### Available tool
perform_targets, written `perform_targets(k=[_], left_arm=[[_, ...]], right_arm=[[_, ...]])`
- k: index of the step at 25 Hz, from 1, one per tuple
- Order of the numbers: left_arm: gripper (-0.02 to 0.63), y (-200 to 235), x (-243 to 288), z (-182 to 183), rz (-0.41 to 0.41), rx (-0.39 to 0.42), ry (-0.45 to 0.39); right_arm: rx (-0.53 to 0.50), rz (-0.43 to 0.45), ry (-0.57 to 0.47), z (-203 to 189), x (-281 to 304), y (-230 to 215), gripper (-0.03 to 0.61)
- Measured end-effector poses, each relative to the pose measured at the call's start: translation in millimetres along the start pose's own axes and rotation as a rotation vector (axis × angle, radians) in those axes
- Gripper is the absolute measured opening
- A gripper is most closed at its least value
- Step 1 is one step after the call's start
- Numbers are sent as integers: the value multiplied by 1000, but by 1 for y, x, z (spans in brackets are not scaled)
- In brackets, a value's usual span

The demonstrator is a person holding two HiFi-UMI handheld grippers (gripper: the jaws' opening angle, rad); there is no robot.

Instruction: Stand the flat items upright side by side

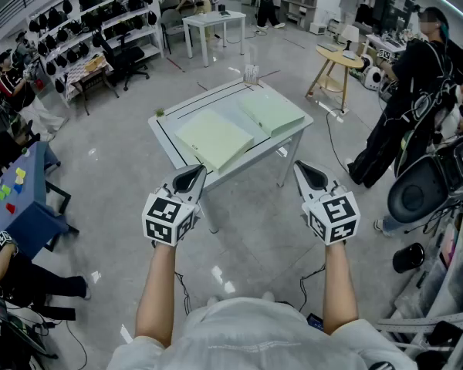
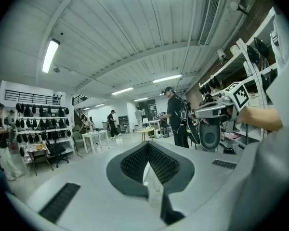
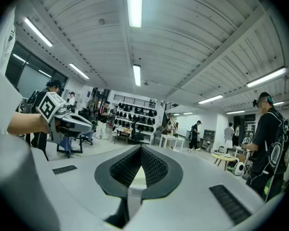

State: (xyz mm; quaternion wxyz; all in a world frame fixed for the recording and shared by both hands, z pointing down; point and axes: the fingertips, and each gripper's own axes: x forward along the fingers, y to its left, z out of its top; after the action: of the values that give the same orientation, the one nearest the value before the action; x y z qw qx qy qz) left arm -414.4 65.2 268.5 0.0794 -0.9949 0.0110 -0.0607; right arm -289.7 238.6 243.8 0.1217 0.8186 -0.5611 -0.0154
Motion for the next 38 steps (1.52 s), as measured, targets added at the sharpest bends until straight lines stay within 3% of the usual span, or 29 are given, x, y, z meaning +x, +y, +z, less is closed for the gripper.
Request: perform_targets(k=[6, 12, 14, 16, 18, 22, 27, 32, 38], left_arm=[[20, -21, 21, 3, 32, -14, -4], [45, -52, 42, -1, 77, -36, 22], [102, -63, 49, -1, 92, -51, 32], [117, -73, 55, -1, 112, -58, 42], [145, -81, 60, -2, 141, -65, 56], [247, -92, 67, -4, 185, -78, 79], [252, -100, 78, -16, 200, -98, 96], [252, -109, 91, -22, 181, -116, 106], [252, -87, 110, -37, 183, -145, 118]], right_arm=[[53, 63, -72, -1, -13, -24, 26], [72, 124, -70, -20, -28, -53, 52], [85, 161, -71, -26, -33, -62, 106], [87, 198, -55, -33, -37, -70, 215], [82, 214, -49, -37, -41, -78, 258], [111, 228, -67, -40, -50, -97, 264], [89, 184, -77, -54, -57, -124, 267], [143, 186, -77, -65, -65, -137, 267], [154, 196, -30, -77, -37, -148, 262]])
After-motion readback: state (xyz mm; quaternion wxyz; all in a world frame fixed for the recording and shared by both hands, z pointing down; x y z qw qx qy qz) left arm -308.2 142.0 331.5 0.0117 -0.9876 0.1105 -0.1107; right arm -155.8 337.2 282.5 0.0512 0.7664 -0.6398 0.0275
